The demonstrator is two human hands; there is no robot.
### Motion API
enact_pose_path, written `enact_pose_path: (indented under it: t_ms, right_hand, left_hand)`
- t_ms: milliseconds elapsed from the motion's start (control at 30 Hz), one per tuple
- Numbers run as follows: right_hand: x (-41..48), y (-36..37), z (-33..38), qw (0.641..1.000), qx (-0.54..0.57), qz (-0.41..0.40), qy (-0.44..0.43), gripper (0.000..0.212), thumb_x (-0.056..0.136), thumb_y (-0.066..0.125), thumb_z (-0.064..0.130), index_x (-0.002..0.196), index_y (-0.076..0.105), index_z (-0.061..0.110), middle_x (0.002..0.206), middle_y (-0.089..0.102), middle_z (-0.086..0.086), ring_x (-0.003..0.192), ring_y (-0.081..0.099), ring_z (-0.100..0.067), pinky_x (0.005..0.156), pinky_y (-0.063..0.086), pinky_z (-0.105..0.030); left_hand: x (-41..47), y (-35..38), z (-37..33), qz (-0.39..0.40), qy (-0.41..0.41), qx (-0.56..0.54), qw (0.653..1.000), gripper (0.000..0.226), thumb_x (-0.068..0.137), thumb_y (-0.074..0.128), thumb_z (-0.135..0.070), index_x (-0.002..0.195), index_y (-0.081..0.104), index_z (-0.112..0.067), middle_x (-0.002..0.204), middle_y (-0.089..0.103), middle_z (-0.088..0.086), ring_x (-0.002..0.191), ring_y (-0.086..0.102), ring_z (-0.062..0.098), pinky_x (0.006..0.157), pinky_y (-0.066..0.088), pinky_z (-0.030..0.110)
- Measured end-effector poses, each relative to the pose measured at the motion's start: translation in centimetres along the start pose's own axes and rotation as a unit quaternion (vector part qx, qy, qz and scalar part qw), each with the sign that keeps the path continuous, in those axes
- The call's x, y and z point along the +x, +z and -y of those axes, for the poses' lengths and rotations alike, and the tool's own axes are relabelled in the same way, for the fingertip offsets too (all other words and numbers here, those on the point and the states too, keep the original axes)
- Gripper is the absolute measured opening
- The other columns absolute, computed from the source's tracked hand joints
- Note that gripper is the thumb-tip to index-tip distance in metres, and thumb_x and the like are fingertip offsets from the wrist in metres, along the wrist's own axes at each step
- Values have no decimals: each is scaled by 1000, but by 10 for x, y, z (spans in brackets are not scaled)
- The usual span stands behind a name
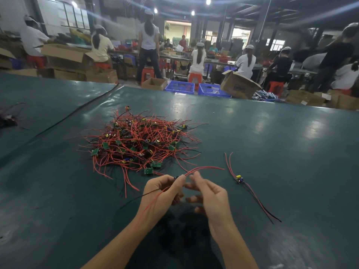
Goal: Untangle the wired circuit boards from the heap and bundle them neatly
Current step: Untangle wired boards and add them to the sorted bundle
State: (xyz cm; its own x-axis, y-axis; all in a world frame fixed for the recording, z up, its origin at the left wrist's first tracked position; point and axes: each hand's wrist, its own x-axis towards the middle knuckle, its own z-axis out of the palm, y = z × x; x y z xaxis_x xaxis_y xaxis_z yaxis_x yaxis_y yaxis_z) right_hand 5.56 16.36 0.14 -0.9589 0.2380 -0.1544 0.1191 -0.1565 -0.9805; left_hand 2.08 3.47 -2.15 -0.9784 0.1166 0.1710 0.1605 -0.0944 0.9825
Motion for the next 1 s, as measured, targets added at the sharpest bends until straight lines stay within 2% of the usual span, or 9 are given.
enact_pose_path:
  t_ms: [133, 267, 367, 500, 600, 733, 800, 900, 1000]
  right_hand:
    - [-5, 10, -4, 998, -41, -4, -49, 9, 83, 73, 36, 78, 79, 32, 74, 74, 2, 58, 66, -6, 44, 43, -17]
    - [-2, 9, -9, 997, -28, -30, -58, 3, 79, 78, 33, 77, 77, 33, 74, 74, 5, 67, 69, -7, 56, 49, -19]
    - [0, 8, -11, 996, -19, -52, -74, 8, 81, 78, 25, 76, 76, 31, 75, 75, 2, 69, 71, -10, 56, 52, -22]
    - [8, -2, -7, 989, 65, -110, -69, 6, 84, 74, 8, 82, 75, 14, 76, 76, -2, 71, 73, -12, 51, 53, -23]
    - [14, -15, 3, 975, 129, -163, -83, 11, 89, 67, 5, 88, 72, 14, 75, 74, 1, 69, 71, -15, 51, 55, -24]
    - [17, -38, 25, 945, 157, -238, -160, 12, 96, 59, 9, 95, 71, 11, 83, 67, -3, 63, 65, -12, 45, 54, -28]
    - [16, -50, 31, 932, 91, -273, -219, 13, 97, 58, 14, 101, 71, 11, 80, 67, -1, 61, 64, -10, 43, 54, -28]
    - [20, -63, 33, 882, -146, -324, -309, 18, 95, 61, 20, 108, 72, 14, 89, 66, -3, 65, 65, -20, 52, 55, -33]
    - [28, -72, 25, 836, -339, -331, -277, 21, 94, 63, 25, 110, 73, 18, 94, 65, 1, 73, 61, -21, 63, 42, -28]
  left_hand:
    - [0, -3, 7, 4, 72, 124, 990, 26, 80, 70, -46, 67, 68, -24, 61, 68, 1, 54, 64, 12, 53, 50, 25]
    - [-1, -4, 13, 32, 155, 230, 960, 10, 81, 73, -36, 79, 63, -36, 73, 69, -18, 60, 65, 1, 56, 47, 12]
    - [-3, -4, 14, 71, 185, 248, 948, 22, 79, 71, -43, 99, 64, -37, 87, 67, -23, 71, 66, -2, 64, 47, 8]
    - [-2, -8, 17, 131, 220, 299, 919, 42, 86, 69, -25, 126, 59, -32, 102, 62, -19, 74, 62, 4, 67, 52, 20]
    - [-1, -13, 14, 76, 254, 403, 876, 36, 87, 62, -25, 124, 61, -26, 109, 59, -16, 94, 58, 1, 82, 51, 23]
    - [8, -25, 11, -14, 237, 477, 846, 37, 85, 67, -21, 122, 63, -18, 124, 56, -3, 117, 50, 17, 100, 40, 30]
    - [14, -33, 12, -38, 180, 524, 831, 43, 87, 65, -25, 129, 59, -20, 137, 49, 2, 129, 42, 23, 106, 36, 38]
    - [20, -45, 17, -42, 86, 575, 813, 52, 93, 53, -36, 144, 42, -26, 151, 35, -3, 139, 27, 19, 112, 25, 39]
    - [24, -52, 19, -37, 64, 574, 816, 51, 96, 51, -33, 145, 40, -26, 145, 44, -6, 130, 41, 18, 109, 29, 38]
